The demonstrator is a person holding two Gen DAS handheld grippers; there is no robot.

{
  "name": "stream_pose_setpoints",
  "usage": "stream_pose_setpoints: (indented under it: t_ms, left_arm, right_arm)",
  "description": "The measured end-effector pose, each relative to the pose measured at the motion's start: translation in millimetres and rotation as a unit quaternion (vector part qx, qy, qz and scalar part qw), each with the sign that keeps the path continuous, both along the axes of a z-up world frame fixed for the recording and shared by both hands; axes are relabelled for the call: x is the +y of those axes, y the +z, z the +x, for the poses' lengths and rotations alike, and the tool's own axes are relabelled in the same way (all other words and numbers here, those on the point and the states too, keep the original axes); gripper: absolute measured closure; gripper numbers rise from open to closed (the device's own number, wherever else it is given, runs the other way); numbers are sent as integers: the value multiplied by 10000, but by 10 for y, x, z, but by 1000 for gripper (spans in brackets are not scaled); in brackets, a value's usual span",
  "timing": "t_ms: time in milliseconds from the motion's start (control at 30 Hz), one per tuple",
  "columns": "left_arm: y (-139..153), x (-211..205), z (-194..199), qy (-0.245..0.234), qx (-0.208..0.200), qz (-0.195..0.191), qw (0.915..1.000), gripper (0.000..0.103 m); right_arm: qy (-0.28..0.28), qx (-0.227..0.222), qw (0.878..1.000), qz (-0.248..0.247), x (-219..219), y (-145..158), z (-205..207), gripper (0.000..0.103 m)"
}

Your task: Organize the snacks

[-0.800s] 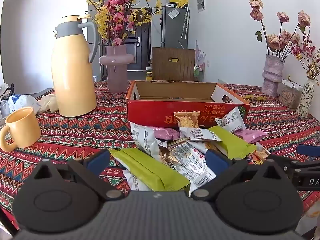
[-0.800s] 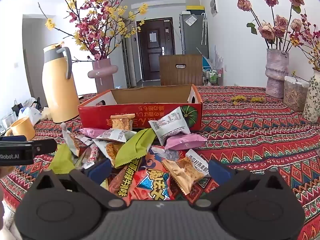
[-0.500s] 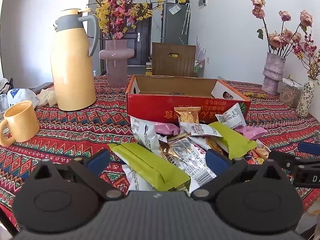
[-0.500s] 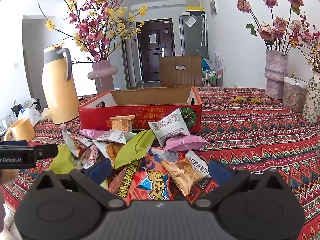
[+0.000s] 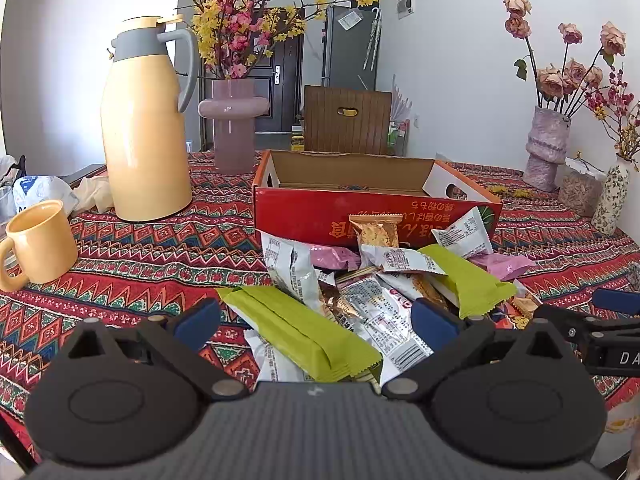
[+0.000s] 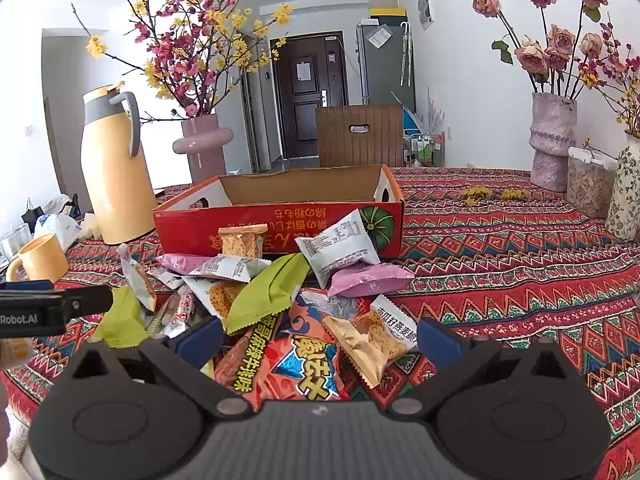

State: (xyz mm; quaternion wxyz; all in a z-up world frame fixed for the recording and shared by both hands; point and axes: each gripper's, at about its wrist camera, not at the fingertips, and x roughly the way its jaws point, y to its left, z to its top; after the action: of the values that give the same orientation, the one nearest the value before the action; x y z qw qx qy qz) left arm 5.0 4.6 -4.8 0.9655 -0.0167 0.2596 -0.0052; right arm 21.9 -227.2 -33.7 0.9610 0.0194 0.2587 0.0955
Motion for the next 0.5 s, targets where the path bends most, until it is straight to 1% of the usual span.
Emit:
stream_pose_setpoints:
  t_ms: [500]
  left_arm:
    - [-8,13,12,-9,-27,-14,10000,0]
  right_arm:
    - [-28,21,10000,27,-22,-22,56,0]
